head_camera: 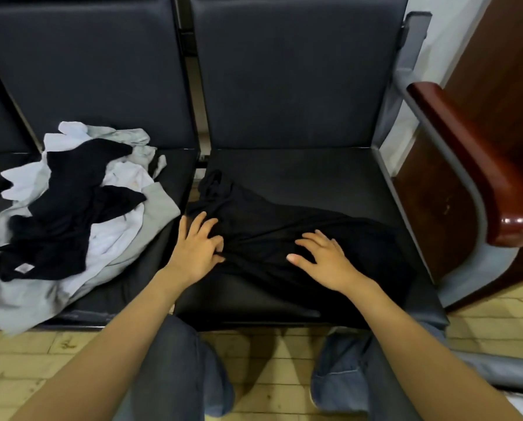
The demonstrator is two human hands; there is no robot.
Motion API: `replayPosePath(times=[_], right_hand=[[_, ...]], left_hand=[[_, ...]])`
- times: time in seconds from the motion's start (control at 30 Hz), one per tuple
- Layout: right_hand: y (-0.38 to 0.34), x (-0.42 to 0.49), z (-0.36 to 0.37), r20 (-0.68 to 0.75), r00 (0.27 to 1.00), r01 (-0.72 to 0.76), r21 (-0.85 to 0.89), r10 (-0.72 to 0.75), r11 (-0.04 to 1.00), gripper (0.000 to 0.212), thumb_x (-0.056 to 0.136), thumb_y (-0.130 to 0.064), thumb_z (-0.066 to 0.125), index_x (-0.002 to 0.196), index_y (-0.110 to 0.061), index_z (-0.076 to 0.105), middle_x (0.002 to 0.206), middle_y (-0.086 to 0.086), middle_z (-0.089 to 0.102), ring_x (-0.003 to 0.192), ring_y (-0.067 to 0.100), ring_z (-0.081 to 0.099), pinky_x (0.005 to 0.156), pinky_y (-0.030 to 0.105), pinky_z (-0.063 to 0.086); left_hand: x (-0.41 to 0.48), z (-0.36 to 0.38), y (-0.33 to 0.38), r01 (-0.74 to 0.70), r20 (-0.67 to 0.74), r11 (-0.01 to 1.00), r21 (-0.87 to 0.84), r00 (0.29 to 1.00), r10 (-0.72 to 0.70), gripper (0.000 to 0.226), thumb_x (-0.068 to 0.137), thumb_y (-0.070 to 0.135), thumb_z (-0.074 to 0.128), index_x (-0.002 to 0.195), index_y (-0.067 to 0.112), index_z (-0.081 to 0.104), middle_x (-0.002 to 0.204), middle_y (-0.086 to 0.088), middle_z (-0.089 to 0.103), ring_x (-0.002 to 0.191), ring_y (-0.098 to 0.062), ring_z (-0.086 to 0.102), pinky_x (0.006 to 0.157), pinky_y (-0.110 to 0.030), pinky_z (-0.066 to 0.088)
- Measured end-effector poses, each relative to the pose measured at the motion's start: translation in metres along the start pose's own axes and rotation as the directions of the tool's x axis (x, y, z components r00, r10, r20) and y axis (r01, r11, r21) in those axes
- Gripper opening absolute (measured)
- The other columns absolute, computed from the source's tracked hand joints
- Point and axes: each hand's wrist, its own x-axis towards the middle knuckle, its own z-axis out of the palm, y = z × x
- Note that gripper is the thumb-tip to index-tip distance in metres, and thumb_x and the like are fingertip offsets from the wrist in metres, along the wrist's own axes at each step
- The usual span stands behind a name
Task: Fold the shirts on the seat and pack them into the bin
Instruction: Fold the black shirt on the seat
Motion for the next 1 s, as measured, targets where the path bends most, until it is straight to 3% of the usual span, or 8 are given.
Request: replayPosePath(times=[0.13,0.23,0.4,0.6,0.73,0.8,0.9,1.0], right_hand=[[-0.018,-0.016,0.007,-0.042,0.973,0.218,-0.137,-0.226,0.966,0.090,0.071,-0.078,0.044,0.143,-0.024,0.036,0.150,-0.007,0.028,0.146,0.013,0.001,0.118,0.045,-0.002],[-0.023,-0.027,0.014,-0.034,0.956,0.266,-0.325,-0.292,0.908,0.072,0.084,-0.057,0.059,0.138,-0.012,0.044,0.142,0.001,0.040,0.143,0.020,0.021,0.117,0.042,0.010],[-0.010,-0.048,-0.021,-0.337,0.929,0.062,-0.275,-0.156,0.960,0.031,0.087,-0.018,0.061,0.117,-0.009,0.057,0.113,0.009,0.061,0.105,0.029,0.058,0.083,0.037,0.046],[0.012,-0.079,-0.107,-0.528,0.847,-0.153,-0.124,0.065,0.980,0.017,0.091,-0.006,0.053,0.106,-0.010,0.060,0.107,0.012,0.062,0.093,0.036,0.060,0.071,0.038,0.046],[0.011,-0.092,-0.120,-0.512,0.836,-0.172,0.097,0.197,0.980,0.018,0.092,-0.003,0.046,0.099,-0.014,0.057,0.096,0.014,0.064,0.085,0.033,0.059,0.070,0.040,0.049],[0.010,-0.099,-0.120,-0.479,0.849,-0.159,0.171,0.223,0.972,0.017,0.092,-0.003,0.049,0.096,-0.016,0.060,0.091,0.010,0.065,0.088,0.029,0.059,0.076,0.041,0.051],[0.008,-0.101,-0.130,-0.477,0.857,-0.151,0.127,0.194,0.980,0.017,0.090,-0.007,0.057,0.097,-0.018,0.068,0.092,0.004,0.066,0.096,0.023,0.059,0.080,0.033,0.049],[0.001,-0.091,-0.153,-0.296,0.908,-0.164,0.404,0.298,0.900,0.010,0.091,-0.007,0.061,0.096,-0.011,0.068,0.087,0.006,0.066,0.068,0.016,0.060,0.058,0.023,0.047]], left_hand=[[-0.010,-0.020,0.017,-0.028,-0.198,0.880,-0.475,0.977,-0.076,0.012,0.093,0.008,0.051,0.092,0.014,0.041,0.098,-0.015,0.063,0.105,-0.031,0.056,0.112,-0.036,0.018],[-0.009,-0.050,0.030,0.015,-0.177,0.718,-0.696,0.966,-0.191,0.010,0.097,0.016,0.047,0.094,0.019,0.037,0.065,-0.011,0.047,0.059,-0.026,0.044,0.062,-0.038,0.036],[-0.006,-0.091,0.019,0.045,-0.107,0.618,-0.785,0.972,-0.207,0.006,0.094,0.016,0.056,0.094,0.015,0.050,0.089,-0.001,0.063,0.082,-0.015,0.056,0.073,-0.028,0.042],[-0.025,-0.098,-0.010,0.101,-0.009,0.926,-0.364,0.994,-0.112,0.020,0.091,0.025,0.062,0.099,0.008,0.068,0.100,-0.012,0.065,0.102,-0.029,0.059,0.087,-0.035,0.044],[-0.042,-0.095,0.003,0.183,0.052,0.914,-0.362,0.983,-0.176,0.030,0.093,0.033,0.057,0.099,0.006,0.067,0.096,-0.011,0.059,0.103,-0.031,0.057,0.082,-0.033,0.042],[-0.048,-0.096,0.012,0.239,0.132,0.753,-0.613,0.971,-0.202,0.027,0.094,0.027,0.057,0.111,0.007,0.064,0.104,-0.009,0.064,0.104,-0.027,0.060,0.083,-0.030,0.048],[-0.052,-0.109,0.021,0.314,0.250,0.296,-0.902,0.940,-0.233,0.011,0.096,0.011,0.052,0.100,0.012,0.062,0.095,-0.005,0.064,0.088,-0.018,0.062,0.056,-0.028,0.057],[-0.036,-0.125,0.019,0.335,0.326,0.018,-0.942,0.927,-0.186,0.015,0.094,0.004,0.052,0.096,0.013,0.064,0.096,-0.005,0.065,0.087,-0.015,0.063,0.052,-0.024,0.056]])
